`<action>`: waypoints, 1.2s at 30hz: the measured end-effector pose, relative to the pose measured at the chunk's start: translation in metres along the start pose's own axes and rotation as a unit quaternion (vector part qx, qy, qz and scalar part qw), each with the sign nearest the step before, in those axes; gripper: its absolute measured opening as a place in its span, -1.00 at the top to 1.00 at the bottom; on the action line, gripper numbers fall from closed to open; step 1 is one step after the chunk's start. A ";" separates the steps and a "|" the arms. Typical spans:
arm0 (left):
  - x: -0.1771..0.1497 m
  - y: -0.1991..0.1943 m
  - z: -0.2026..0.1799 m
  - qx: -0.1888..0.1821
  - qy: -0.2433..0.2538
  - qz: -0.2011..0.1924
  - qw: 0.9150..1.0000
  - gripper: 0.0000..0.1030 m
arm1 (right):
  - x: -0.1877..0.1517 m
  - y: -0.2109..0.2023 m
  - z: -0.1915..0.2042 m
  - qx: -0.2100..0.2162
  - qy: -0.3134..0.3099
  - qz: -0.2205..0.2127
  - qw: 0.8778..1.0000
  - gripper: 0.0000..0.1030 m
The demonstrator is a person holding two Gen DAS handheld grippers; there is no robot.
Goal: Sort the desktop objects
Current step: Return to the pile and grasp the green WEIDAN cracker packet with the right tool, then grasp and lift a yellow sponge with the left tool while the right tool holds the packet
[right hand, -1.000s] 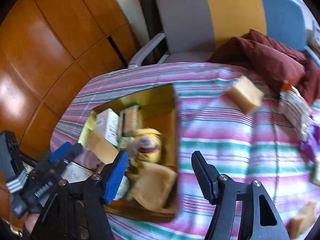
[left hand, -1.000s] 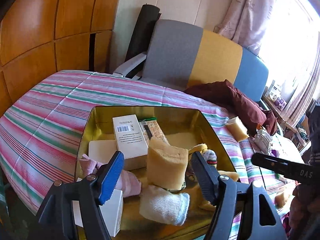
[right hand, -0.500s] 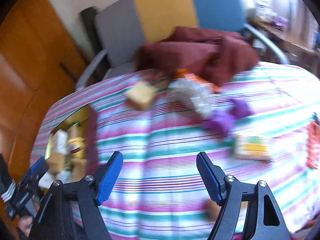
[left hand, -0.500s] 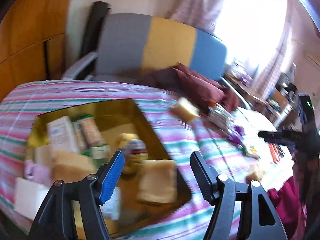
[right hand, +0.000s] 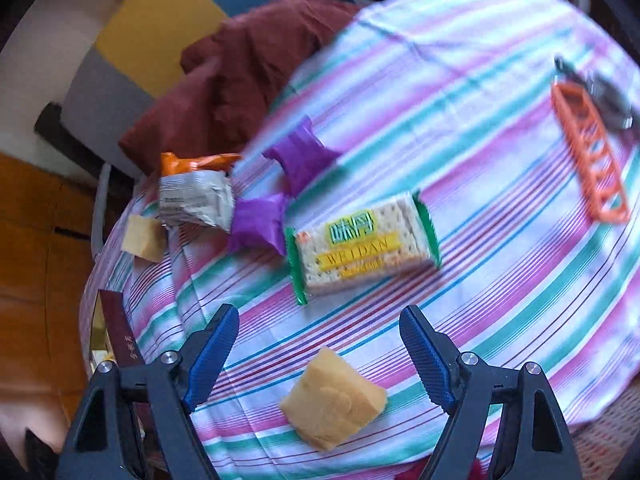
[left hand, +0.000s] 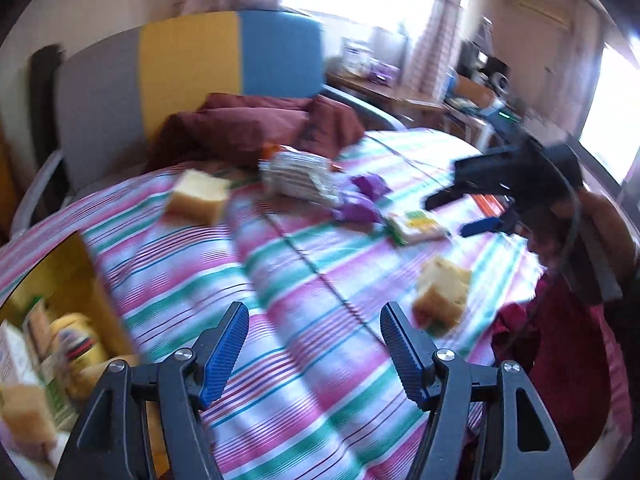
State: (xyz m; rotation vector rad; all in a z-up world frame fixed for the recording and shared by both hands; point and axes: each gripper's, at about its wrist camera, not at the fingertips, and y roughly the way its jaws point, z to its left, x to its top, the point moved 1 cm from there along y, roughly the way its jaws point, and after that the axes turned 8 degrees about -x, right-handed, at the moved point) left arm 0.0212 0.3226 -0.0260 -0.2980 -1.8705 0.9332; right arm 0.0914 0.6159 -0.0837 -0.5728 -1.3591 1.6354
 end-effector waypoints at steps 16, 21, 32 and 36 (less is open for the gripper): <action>-0.008 0.063 0.012 -0.089 -0.027 0.048 0.995 -0.34 | 0.044 0.048 -0.008 -0.043 0.053 0.009 0.998 -0.67; -0.012 0.040 0.045 -0.132 -0.098 0.003 0.986 -0.35 | 0.051 0.054 0.006 -0.075 0.012 -0.002 0.997 -0.67; 0.024 0.067 0.044 -0.027 -0.056 0.039 0.997 -0.22 | 0.029 0.045 0.020 -0.145 -0.099 0.009 0.984 -0.02; 0.031 0.095 -0.004 -0.065 0.036 0.070 0.995 -0.19 | 0.017 0.036 0.016 -0.154 -0.118 0.010 0.981 0.00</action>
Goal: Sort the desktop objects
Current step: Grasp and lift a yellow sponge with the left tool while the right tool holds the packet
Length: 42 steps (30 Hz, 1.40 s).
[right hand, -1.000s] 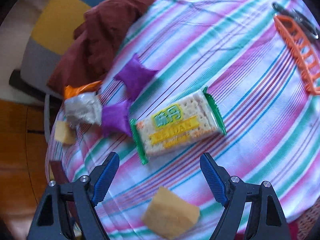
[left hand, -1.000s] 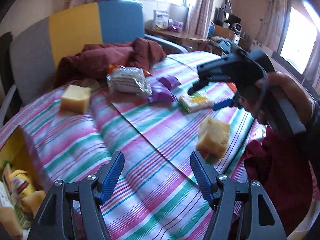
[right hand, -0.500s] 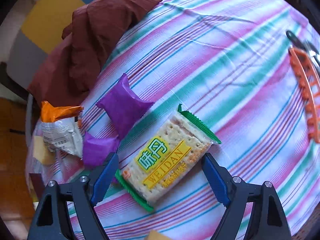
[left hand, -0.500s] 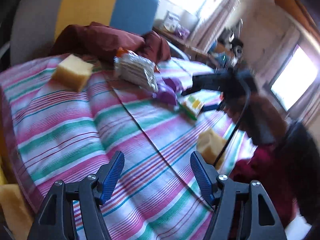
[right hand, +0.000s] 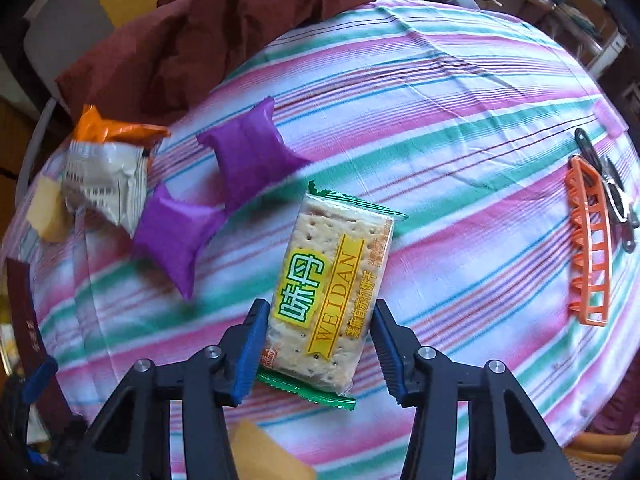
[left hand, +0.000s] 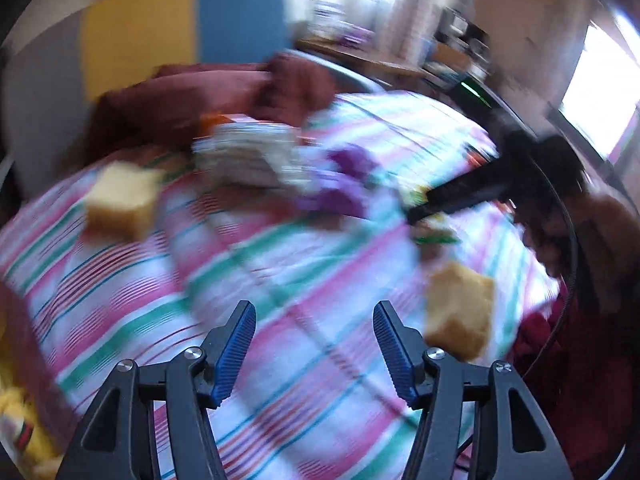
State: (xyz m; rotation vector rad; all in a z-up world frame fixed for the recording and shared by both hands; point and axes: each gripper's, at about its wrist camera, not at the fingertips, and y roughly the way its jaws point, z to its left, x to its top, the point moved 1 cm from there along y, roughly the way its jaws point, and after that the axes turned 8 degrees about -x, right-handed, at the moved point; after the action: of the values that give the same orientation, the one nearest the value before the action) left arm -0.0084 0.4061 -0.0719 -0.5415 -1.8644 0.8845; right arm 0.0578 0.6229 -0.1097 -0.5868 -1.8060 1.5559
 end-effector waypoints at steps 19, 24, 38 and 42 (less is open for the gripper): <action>0.001 0.059 -0.076 -0.092 0.117 0.067 0.987 -0.27 | -0.013 -0.009 -0.010 0.002 -0.004 0.005 1.000 -0.01; 0.003 0.055 -0.083 -0.076 0.126 0.063 0.987 -0.23 | -0.016 -0.011 -0.012 -0.005 -0.009 0.005 1.000 -0.01; 0.006 0.063 -0.069 -0.093 0.092 0.073 0.989 -0.07 | -0.026 -0.021 -0.024 -0.013 -0.015 0.001 1.000 0.00; 0.001 0.053 -0.062 -0.084 0.079 0.059 0.992 -0.01 | -0.029 -0.026 -0.025 -0.022 -0.026 -0.008 0.999 0.01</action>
State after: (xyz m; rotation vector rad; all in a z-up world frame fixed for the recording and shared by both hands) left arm 0.0468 0.4616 -0.0952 -0.8107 -1.7854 0.7414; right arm 0.0982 0.6142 -0.0887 -0.5547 -1.8835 1.5381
